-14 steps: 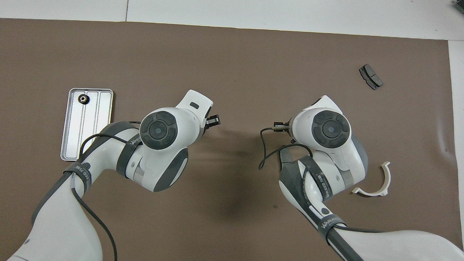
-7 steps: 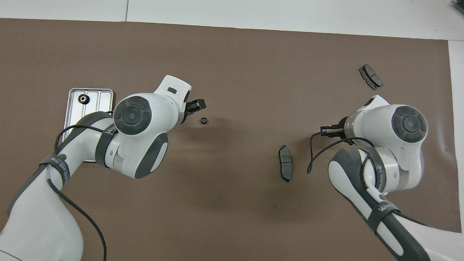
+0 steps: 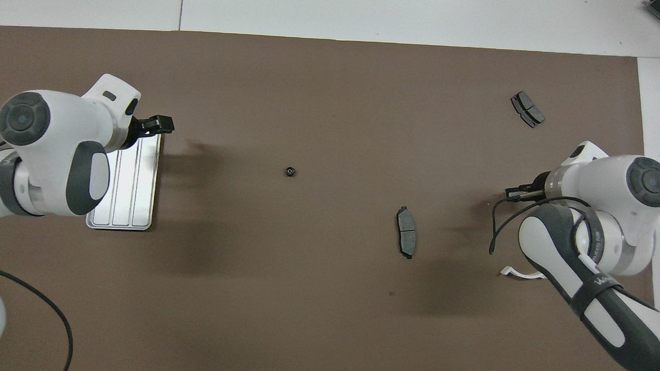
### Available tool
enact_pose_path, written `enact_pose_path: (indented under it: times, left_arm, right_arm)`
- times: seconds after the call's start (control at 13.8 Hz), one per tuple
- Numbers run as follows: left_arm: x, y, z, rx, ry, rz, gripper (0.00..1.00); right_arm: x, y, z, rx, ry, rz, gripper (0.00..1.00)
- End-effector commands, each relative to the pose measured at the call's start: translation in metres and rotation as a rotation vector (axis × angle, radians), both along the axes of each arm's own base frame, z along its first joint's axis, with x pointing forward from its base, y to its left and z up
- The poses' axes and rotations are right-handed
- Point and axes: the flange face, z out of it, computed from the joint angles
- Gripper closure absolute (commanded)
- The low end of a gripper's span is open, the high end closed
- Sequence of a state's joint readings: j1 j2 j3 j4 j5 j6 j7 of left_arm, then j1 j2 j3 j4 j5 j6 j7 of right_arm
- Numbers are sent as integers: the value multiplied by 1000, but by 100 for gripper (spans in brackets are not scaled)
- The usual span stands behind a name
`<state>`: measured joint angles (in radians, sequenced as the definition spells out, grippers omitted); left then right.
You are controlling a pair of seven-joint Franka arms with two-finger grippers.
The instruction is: Place bearing gear from tray to pile
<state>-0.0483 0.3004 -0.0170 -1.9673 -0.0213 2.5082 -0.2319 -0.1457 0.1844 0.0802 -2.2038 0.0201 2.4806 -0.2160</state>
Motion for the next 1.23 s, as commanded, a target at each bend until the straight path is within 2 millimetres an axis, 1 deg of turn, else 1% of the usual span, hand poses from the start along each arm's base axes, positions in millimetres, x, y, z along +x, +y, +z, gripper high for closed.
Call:
enact_pose_path:
  times: [0.0,0.07,0.14,0.22,0.29,0.36,0.43,0.58,0.65,0.79,0.87,0.94,1.08,1.16]
  left_arm:
    - [-2,39,1,31,22,-80,9]
    - [-3,53,-2,37,23,-87,10]
    - [-5,60,-4,44,25,-106,12]
    - [-6,63,-8,48,24,-122,13]
    - [-5,67,-10,50,19,-118,17]
    - [-4,67,-14,51,10,-117,22]
    - [-2,69,-21,51,7,-115,26]
    - [-2,71,-28,52,-7,-110,30]
    - [-5,71,-33,53,-5,-111,32]
    - [-8,71,-39,52,-8,-108,35]
    - [-9,72,-44,52,-10,-106,36]
    - [-10,72,-46,52,-7,-106,37]
    - [-14,71,-52,50,6,-106,43]
    - [-14,71,-52,51,4,-106,47]
  right_arm:
    - [7,-17,-4,13,-38,13,100]
    - [10,-22,-4,14,-40,5,93]
    - [10,-23,-5,14,-40,5,79]
    - [13,-23,-2,13,-46,2,62]
    - [16,-23,1,15,-45,-4,34]
    - [20,-22,4,16,-48,-4,3]
    - [22,-19,8,16,-52,2,0]
    - [30,-4,24,22,-54,-4,0]
    - [36,15,33,30,-45,-19,0]
    - [48,66,52,49,-50,-56,0]
    - [51,103,62,63,-63,-82,0]
    - [52,137,70,66,-69,-96,0]
    - [62,178,81,80,-56,-117,0]
    - [64,203,86,87,-46,-136,0]
